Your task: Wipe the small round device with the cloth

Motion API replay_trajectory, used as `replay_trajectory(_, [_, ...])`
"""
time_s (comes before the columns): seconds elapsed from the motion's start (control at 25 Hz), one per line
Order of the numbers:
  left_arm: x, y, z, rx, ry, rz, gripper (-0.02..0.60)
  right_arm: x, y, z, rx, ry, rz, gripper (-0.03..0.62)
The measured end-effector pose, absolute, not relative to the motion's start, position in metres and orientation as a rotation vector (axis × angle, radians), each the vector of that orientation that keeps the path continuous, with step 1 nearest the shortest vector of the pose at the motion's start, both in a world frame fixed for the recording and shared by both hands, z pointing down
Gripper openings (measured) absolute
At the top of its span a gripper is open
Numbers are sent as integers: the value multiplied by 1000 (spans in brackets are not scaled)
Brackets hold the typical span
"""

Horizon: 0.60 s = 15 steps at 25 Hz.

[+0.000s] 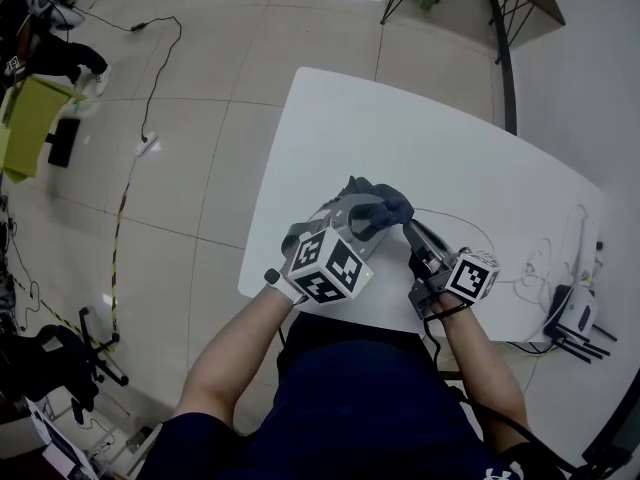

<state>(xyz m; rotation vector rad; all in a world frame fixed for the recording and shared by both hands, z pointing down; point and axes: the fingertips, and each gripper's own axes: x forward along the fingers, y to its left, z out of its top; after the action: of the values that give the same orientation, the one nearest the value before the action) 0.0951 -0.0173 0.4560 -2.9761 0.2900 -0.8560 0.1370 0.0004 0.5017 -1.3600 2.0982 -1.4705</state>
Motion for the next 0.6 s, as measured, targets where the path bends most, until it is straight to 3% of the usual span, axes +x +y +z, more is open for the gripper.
replay_trajectory(0.24, [111,-19,474,-2825,60,-1005,97,151,6,508,-1402,2060,-1466,77])
replay_trajectory(0.6, [84,-111,503,-3724,240,-864,97,146,10,509,-1393,2030,-1488,77])
